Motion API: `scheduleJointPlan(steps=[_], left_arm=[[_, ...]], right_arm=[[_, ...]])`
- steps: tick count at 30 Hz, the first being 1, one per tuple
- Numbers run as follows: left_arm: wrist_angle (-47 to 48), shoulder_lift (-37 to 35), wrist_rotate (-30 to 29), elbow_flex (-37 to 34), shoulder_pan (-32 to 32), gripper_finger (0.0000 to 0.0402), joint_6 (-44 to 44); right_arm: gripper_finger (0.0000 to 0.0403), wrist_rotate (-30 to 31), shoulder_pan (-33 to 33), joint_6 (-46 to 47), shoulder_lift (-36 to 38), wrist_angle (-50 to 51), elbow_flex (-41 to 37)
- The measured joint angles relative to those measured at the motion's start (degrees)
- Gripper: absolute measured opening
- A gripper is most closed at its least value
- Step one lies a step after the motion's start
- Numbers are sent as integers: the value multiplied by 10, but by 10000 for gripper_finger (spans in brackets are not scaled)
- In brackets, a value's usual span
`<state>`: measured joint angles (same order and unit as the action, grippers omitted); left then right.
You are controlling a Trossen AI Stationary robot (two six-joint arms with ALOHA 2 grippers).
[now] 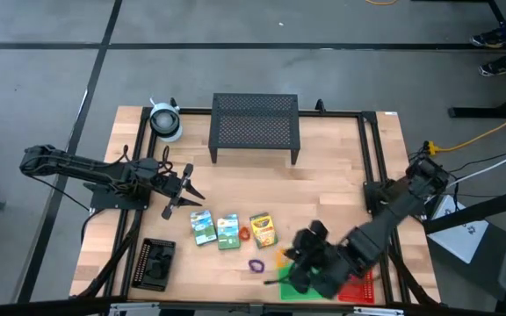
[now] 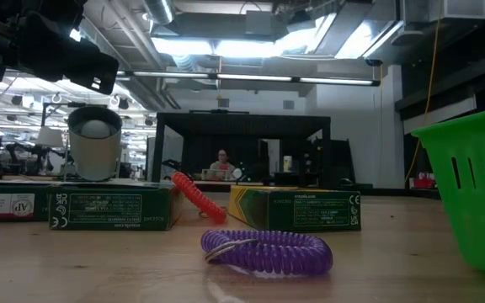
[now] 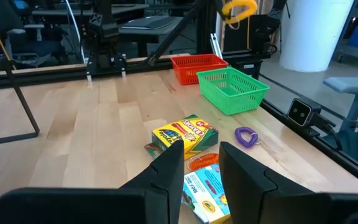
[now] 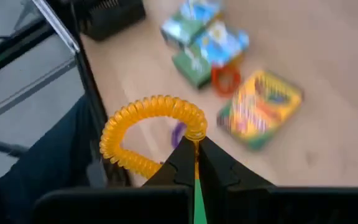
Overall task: Pick & Place Office Desk Supplies
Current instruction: Put the yellow spring keychain into the red bin
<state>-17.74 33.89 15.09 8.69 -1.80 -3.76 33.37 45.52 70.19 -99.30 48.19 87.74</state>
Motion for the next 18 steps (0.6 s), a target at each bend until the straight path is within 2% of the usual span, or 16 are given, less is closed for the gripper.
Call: scheduleJointPlan(steps=[11, 18], left_arm=[[2, 0, 0, 0, 0, 98, 2], [10, 0, 0, 0, 0, 97, 1]], right_arm=[[2, -104, 95, 302, -27, 197, 0], [3, -141, 157, 454, -46, 240, 0]])
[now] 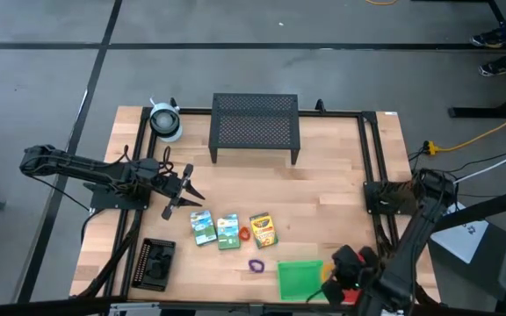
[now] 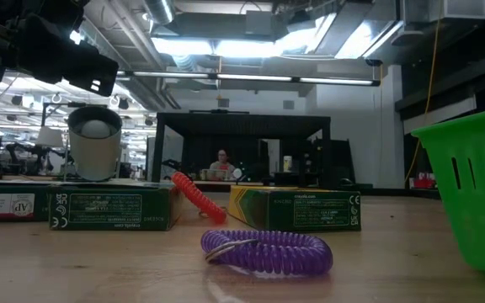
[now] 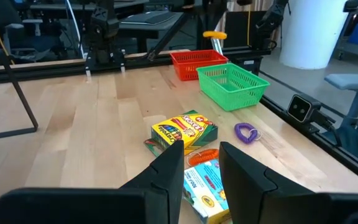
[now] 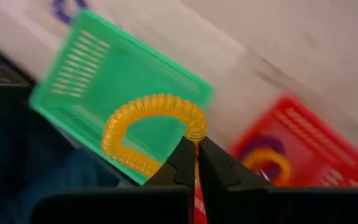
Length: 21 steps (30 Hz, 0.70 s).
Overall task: Pick & Place Office Desk Supplies
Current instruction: Put the yellow spring keychain into the red bin
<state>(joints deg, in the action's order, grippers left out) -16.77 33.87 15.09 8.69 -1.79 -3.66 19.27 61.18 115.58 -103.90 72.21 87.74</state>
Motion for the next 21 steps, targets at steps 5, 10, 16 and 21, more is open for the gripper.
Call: scheduleJointPlan(steps=[5, 10, 16, 21], left_arm=[[0, 0, 0, 0, 0, 98, -2], [-1, 0, 0, 0, 0, 98, -17], [-1, 0, 0, 0, 0, 98, -31], [-1, 0, 0, 0, 0, 98, -36]], right_arm=[[3, -39, 34, 88, -26, 22, 0], [3, -39, 50, 111, -36, 19, 0], [4, -14, 35, 104, -37, 17, 0], [4, -3, 33, 102, -36, 13, 0]])
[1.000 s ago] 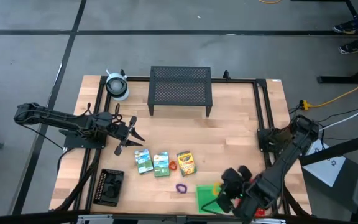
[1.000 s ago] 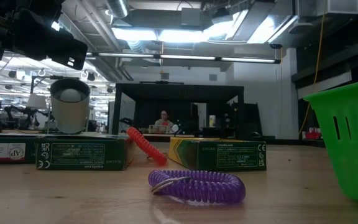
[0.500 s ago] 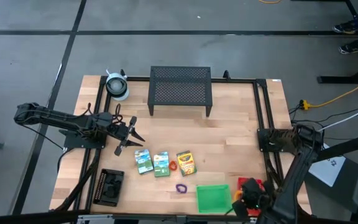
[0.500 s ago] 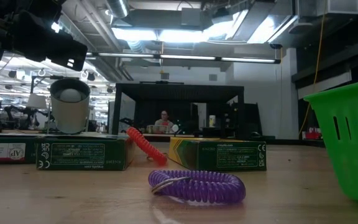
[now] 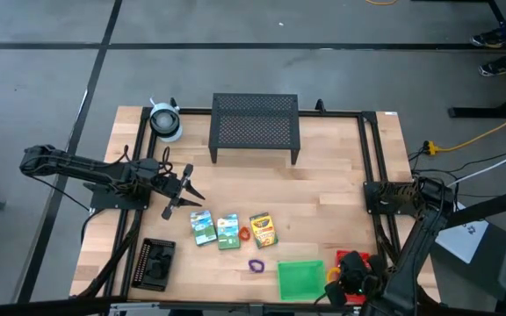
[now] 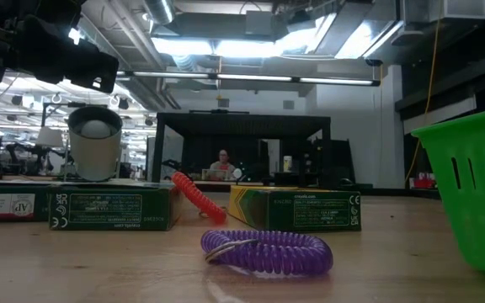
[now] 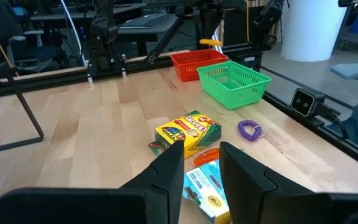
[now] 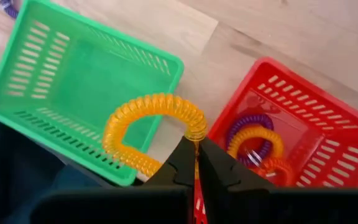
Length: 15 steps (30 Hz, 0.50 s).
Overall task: Pick & Place Office Desk Supplies
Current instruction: Put the yellow spring keychain into the red bin
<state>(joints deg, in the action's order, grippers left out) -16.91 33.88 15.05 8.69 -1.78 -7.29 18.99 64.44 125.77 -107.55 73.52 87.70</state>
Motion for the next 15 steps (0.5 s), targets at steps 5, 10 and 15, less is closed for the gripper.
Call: scheduleJointPlan(steps=[5, 10, 15], left_arm=[[0, 0, 0, 0, 0, 98, -3], [1, 0, -1, 0, 0, 98, 18], [5, 0, -1, 0, 0, 97, 19]], right_arm=[[4, -14, 0, 1, 0, -2, 0], [4, -58, 3, 5, -7, -2, 0], [4, -95, 11, 13, -27, -4, 0]])
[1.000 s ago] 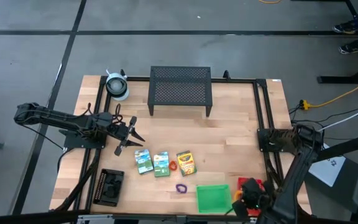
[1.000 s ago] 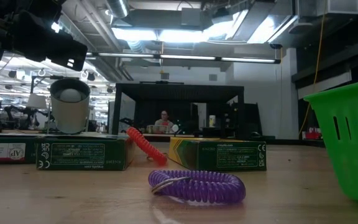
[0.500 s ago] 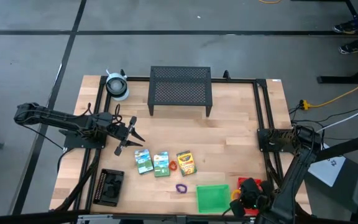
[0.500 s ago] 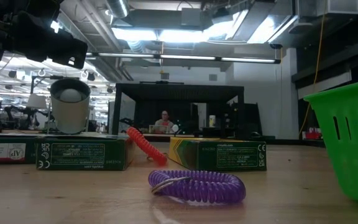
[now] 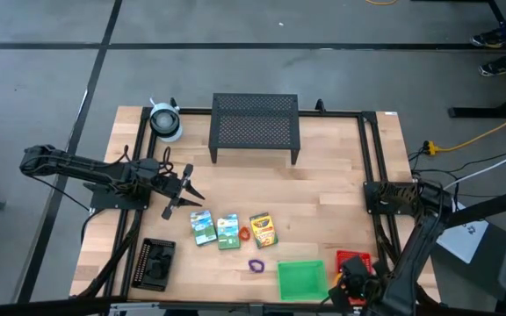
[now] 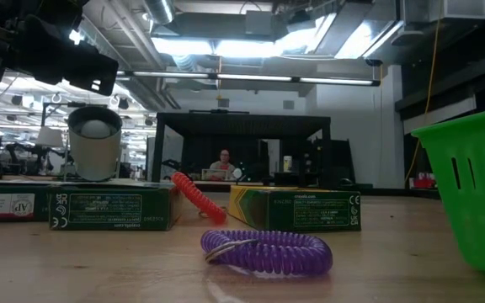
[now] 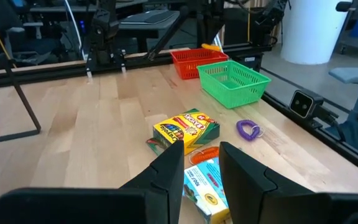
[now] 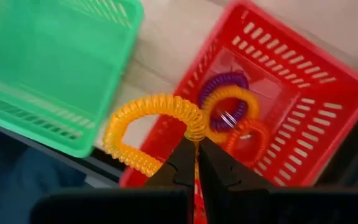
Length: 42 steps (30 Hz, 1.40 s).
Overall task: Pick & Place Office Desk Supplies
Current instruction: Put the yellow spring keychain into the red bin, then put the purple spring keychain into the red bin
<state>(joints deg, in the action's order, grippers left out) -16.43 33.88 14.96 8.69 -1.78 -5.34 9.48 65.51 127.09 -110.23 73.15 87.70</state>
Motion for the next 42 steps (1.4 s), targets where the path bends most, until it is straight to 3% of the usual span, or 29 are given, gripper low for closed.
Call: scheduleJointPlan(steps=[9, 16, 29, 38, 42], left_arm=[[0, 0, -1, 0, 0, 97, -4], [0, 0, -1, 0, 0, 97, -4], [0, 0, -1, 0, 0, 97, -2], [0, 0, -1, 0, 0, 98, 0], [0, 0, -1, 0, 0, 98, 1]], right_arm=[[4, -68, 2, 1, -21, 30, 0], [15, -71, 6, 2, -22, 28, 0], [145, -53, 6, -2, -22, 29, 0], [164, 63, 5, -4, -22, 29, 0], [158, 187, 0, -31, -22, 29, 0]])
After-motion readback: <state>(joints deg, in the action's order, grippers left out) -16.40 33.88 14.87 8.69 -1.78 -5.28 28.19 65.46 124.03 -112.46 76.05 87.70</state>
